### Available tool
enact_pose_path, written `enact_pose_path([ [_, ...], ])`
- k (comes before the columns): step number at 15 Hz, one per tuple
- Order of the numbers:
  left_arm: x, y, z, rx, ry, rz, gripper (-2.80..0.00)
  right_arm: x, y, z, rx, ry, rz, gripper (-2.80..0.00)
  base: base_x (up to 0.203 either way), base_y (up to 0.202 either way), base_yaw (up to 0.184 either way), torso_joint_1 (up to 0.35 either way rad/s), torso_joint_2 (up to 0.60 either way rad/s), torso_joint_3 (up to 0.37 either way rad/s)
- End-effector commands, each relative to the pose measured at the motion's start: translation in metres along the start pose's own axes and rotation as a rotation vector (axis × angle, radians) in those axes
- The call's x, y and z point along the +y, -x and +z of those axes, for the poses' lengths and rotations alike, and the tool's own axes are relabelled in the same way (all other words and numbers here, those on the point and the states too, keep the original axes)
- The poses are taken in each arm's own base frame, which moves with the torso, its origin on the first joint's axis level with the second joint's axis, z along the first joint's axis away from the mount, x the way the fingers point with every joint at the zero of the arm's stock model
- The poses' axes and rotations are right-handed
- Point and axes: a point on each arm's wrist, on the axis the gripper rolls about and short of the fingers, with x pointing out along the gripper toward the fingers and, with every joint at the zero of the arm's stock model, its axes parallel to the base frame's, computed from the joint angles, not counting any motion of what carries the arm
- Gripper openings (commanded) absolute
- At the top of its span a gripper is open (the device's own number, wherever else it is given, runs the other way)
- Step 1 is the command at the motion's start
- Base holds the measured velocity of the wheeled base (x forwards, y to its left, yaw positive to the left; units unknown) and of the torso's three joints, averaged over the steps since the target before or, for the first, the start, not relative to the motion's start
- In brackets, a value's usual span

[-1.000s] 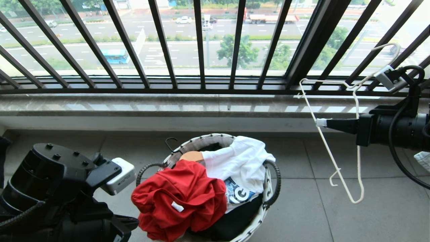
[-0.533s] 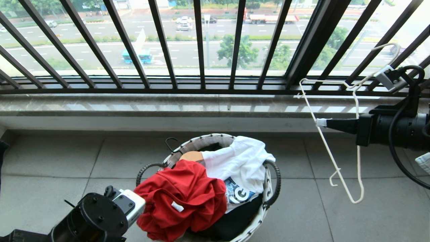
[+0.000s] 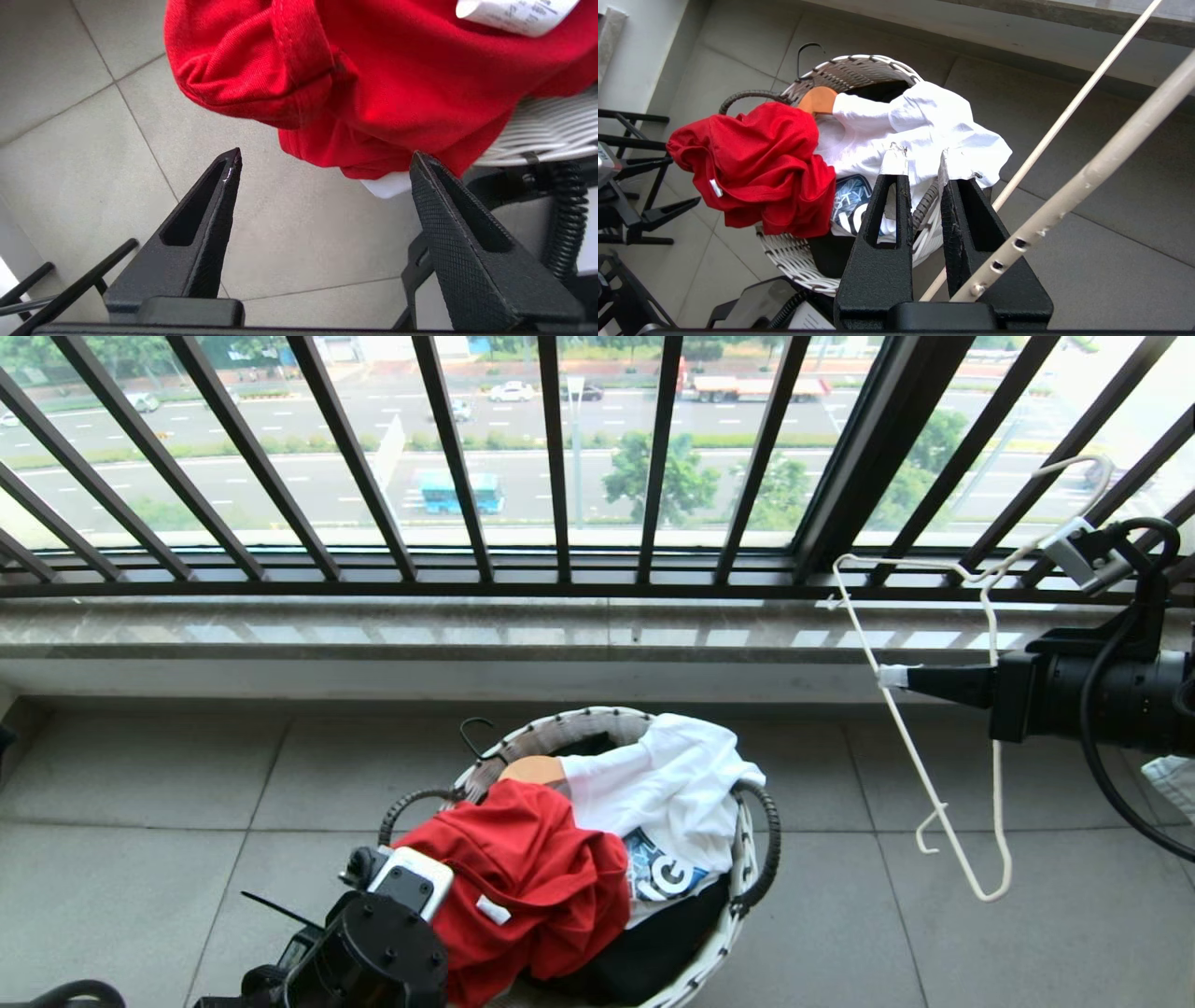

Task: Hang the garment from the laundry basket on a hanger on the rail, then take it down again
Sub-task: Pick up clothes from the basket

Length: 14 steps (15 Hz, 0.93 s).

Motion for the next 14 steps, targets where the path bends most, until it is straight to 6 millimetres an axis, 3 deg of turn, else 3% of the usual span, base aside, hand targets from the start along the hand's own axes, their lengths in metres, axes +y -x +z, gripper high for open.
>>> enact_pose_path([
  [1,-0.011,-0.015,0.004,-0.049,-0.019,0.101,0.00,0.000,0.000,0.000,0.000,0.000,0.004,-2.80,0.000,0.000,0.000,0.000,0.00,0.000],
  [11,0.018,0.014,0.026,-0.175,0.006,0.138,0.00,0.000,-0.001,-0.001,0.002,0.000,0.004,-2.80,0.000,0.000,0.000,0.000,0.00,0.000],
  [14,0.015,0.009,0.025,-0.162,-0.005,0.142,0.00,-0.001,-0.001,-0.001,0.004,-0.001,0.004,-2.80,0.000,0.000,0.000,0.000,0.00,0.000],
])
